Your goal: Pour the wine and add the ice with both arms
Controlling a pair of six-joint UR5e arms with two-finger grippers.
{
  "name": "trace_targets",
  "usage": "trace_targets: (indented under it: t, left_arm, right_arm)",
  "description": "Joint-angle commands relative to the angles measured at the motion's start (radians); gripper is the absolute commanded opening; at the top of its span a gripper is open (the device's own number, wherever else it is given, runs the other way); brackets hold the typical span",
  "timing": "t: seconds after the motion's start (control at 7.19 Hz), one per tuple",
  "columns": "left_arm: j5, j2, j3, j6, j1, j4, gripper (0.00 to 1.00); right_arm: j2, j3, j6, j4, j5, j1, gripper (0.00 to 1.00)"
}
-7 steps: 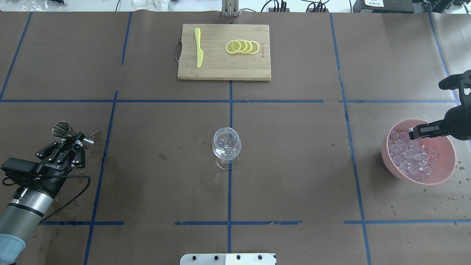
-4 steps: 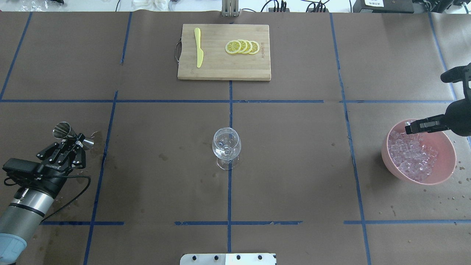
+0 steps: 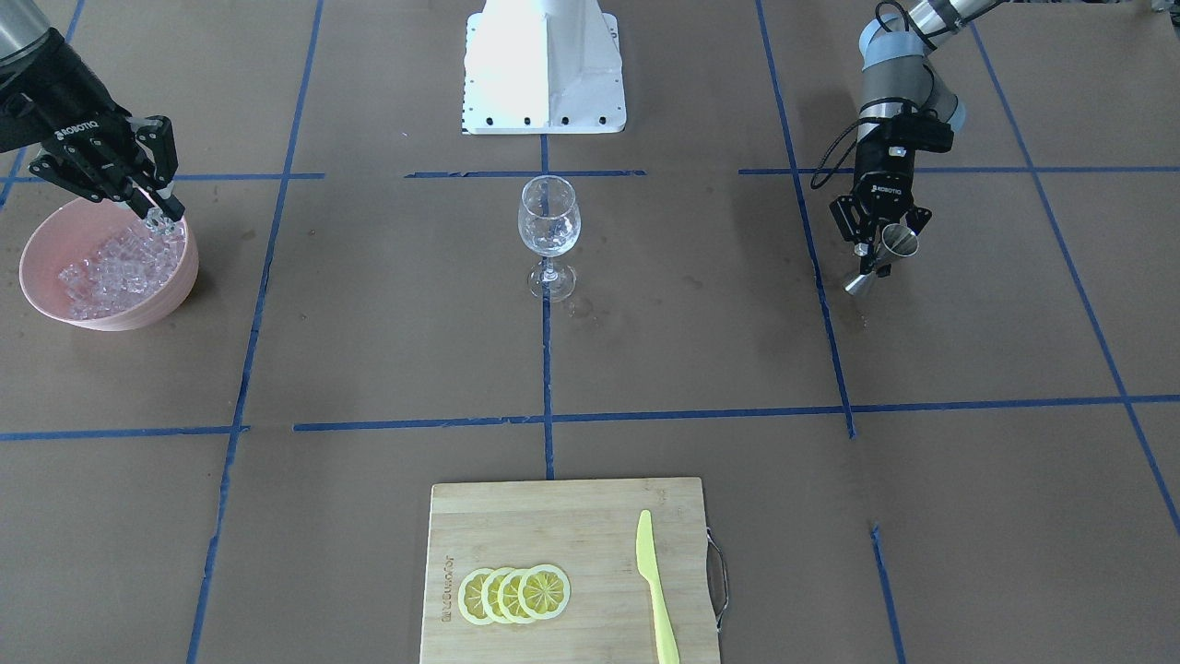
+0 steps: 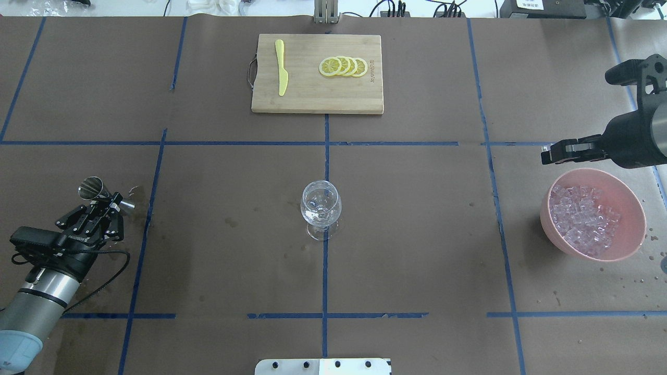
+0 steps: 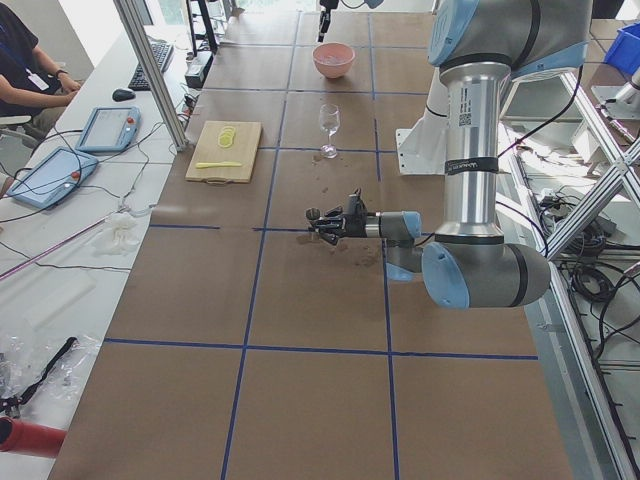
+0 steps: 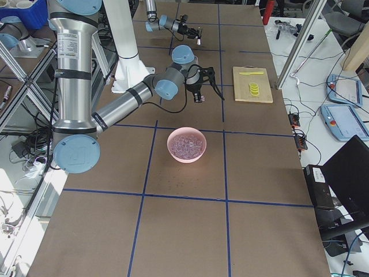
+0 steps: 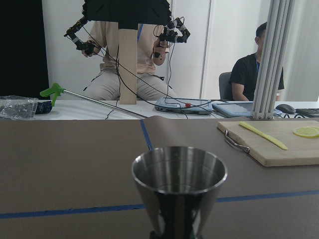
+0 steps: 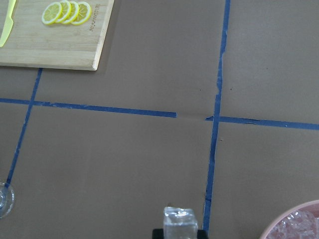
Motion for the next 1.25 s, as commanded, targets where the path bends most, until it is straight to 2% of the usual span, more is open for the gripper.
trace_targets:
  t: [0.0, 0.14, 0.42, 0.7, 0.83, 0.97, 1.11]
  left_arm:
    - [0.001, -0.004, 0.018, -0.001, 0.000, 0.004, 0.20]
    - [0.000, -0.006, 0.016, -0.003, 0.000, 0.042, 0.27]
    - [0.001, -0.006, 0.016, 0.000, 0.000, 0.066, 0.48]
    - [0.000, -0.006, 0.016, 0.000, 0.000, 0.068, 0.56]
    - [-0.003, -0.004, 0.016, 0.005, -0.001, 0.068, 0.68]
    - [-0.005, -0.003, 0.016, 0.014, -0.003, 0.068, 1.00]
    - [-0.054, 0.003, 0.007, 0.019, -0.009, 0.070, 1.00]
  right_arm:
    - [0.027, 0.001, 0.027, 0.000, 0.006, -0.001, 0.00]
    - [0.034, 0.001, 0.032, 0.002, 0.027, -0.001, 0.00]
    - [0.045, -0.001, 0.033, 0.002, 0.030, -0.001, 0.00]
    - [0.068, -0.001, 0.033, 0.002, 0.030, -0.002, 0.00]
    - [0.074, -0.002, 0.035, -0.001, 0.030, -0.004, 0.00]
    - [0.080, -0.002, 0.035, -0.001, 0.030, -0.004, 0.00]
    - [0.096, -0.002, 0.044, -0.003, 0.037, -0.007, 0.00]
